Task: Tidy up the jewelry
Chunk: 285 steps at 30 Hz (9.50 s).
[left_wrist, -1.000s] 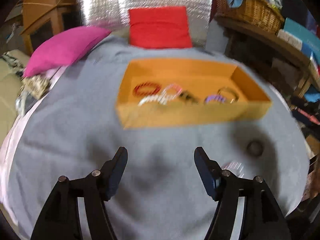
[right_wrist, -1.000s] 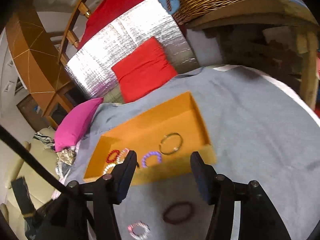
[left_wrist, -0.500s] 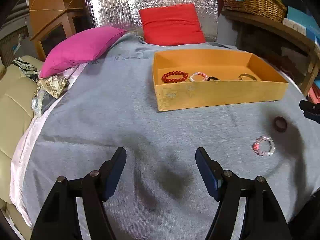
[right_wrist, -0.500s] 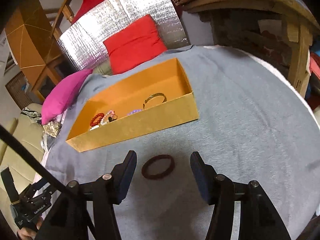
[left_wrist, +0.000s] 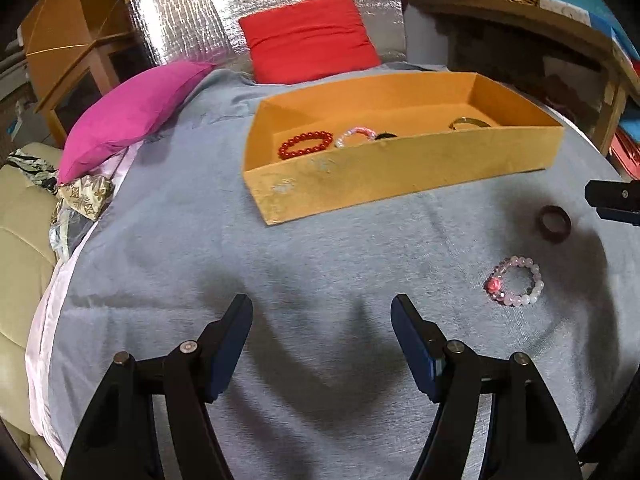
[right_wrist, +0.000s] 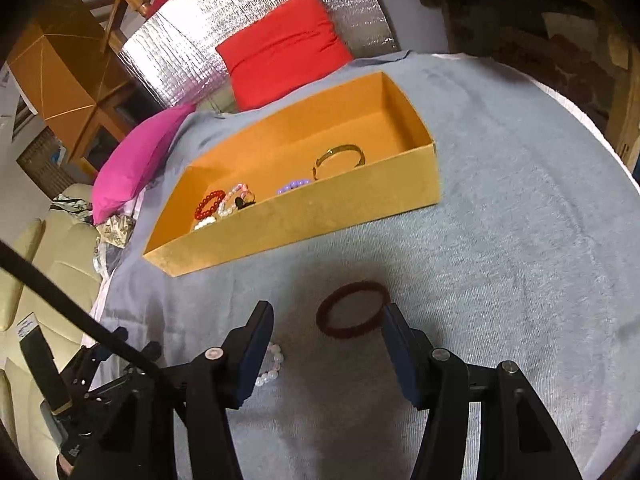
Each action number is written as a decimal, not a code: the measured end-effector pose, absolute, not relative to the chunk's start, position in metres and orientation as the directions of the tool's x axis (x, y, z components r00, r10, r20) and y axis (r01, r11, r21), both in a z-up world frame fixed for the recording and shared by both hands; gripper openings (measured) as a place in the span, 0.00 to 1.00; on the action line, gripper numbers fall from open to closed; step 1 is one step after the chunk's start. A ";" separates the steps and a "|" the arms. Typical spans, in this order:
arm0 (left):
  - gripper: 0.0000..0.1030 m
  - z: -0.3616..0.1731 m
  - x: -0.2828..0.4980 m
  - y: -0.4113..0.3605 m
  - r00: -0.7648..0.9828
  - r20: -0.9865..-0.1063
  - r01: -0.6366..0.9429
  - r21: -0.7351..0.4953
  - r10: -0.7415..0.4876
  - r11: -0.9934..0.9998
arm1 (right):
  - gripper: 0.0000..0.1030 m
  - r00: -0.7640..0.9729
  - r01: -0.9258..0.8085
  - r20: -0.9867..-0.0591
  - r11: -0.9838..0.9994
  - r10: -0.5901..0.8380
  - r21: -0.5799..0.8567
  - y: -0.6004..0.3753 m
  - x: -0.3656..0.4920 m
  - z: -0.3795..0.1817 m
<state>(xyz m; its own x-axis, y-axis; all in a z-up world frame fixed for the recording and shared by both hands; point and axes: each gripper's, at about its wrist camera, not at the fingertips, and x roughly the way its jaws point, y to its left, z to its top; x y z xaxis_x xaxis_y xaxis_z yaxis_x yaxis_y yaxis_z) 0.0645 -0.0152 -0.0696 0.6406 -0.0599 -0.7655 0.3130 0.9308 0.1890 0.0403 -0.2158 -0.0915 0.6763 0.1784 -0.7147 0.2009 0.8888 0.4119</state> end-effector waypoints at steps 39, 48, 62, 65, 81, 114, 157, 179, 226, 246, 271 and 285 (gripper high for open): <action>0.70 -0.088 0.060 -0.066 0.410 -0.849 0.516 -0.085 -0.333 0.852 | 0.58 0.633 0.299 -0.749 0.831 0.195 0.469 -0.240 0.036 -0.110; 0.76 -0.101 0.064 -0.110 0.417 -0.852 0.526 -0.058 -0.316 0.848 | 0.58 0.641 0.351 -0.738 0.773 0.212 0.528 -0.255 0.039 -0.115; 0.08 -0.097 0.082 -0.066 0.437 -0.820 0.495 -0.123 -0.369 0.860 | 0.08 0.559 0.304 -0.829 0.932 -0.007 0.197 -0.210 0.083 -0.127; 0.08 -0.094 0.090 -0.050 0.456 -0.819 0.460 -0.118 -0.348 0.880 | 0.08 0.592 0.289 -0.805 0.927 0.022 0.238 -0.207 0.078 -0.120; 0.08 -0.073 0.087 -0.005 0.500 -0.778 0.438 -0.153 -0.381 0.886 | 0.08 0.652 0.210 -0.741 0.901 0.160 0.379 -0.194 0.076 -0.106; 0.57 -0.086 0.107 0.019 0.451 -0.844 0.342 -0.136 -0.289 0.930 | 0.24 0.583 0.248 -0.796 0.899 0.160 0.362 -0.199 0.086 -0.128; 0.07 -0.058 0.081 -0.010 0.501 -0.756 0.510 -0.134 -0.420 0.850 | 0.07 0.708 0.170 -0.705 0.956 0.051 0.240 -0.185 0.061 -0.099; 0.07 0.060 0.116 -0.040 0.612 -0.598 0.567 -0.127 -0.518 0.814 | 0.07 0.822 0.150 -0.567 0.937 0.059 0.315 -0.208 0.078 -0.033; 0.07 0.050 0.146 -0.039 0.754 -0.571 0.369 -0.042 -0.325 0.928 | 0.07 0.847 0.189 -0.531 0.923 0.020 0.335 -0.212 0.121 -0.052; 0.07 0.053 0.209 -0.082 0.720 -0.548 0.435 -0.120 -0.426 0.892 | 0.07 0.864 0.185 -0.503 0.921 0.013 0.342 -0.244 0.183 -0.012; 0.08 -0.027 0.257 -0.127 0.553 -0.681 0.496 -0.193 -0.480 0.846 | 0.09 0.696 0.314 -0.717 0.885 0.033 0.344 -0.265 0.268 -0.077; 0.08 -0.053 0.265 -0.137 0.501 -0.745 0.475 -0.189 -0.441 0.859 | 0.09 0.693 0.350 -0.720 0.853 0.043 0.387 -0.274 0.276 -0.086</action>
<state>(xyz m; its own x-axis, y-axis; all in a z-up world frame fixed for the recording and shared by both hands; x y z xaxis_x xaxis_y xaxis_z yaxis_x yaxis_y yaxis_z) 0.2646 -0.1366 -0.0526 0.5005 -0.4407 -0.7452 0.4752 0.8593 -0.1890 0.2765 -0.2744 -0.0857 0.6928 0.0426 -0.7199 0.3501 0.8528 0.3874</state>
